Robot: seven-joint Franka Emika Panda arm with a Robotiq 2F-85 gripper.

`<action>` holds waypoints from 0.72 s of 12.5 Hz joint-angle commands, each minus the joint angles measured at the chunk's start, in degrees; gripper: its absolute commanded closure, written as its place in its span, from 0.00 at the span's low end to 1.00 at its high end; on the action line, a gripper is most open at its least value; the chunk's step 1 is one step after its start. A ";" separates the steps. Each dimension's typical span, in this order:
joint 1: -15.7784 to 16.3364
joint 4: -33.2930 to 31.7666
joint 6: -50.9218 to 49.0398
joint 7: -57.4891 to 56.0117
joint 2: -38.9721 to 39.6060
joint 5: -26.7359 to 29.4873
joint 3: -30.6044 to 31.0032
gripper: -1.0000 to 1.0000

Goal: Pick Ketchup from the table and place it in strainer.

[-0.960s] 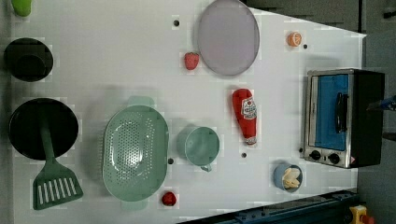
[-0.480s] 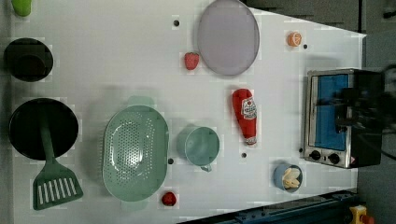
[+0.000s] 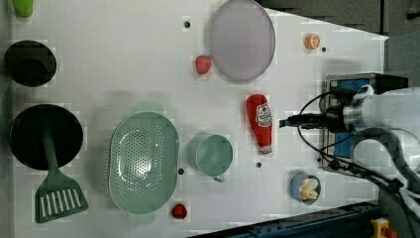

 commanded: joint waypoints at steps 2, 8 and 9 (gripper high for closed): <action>-0.01 -3.35 9.77 -11.11 0.14 0.01 0.28 0.00; 0.19 -4.02 18.51 -11.09 10.29 0.01 0.31 0.00; 0.23 -4.01 19.91 -11.09 11.80 0.01 0.31 0.00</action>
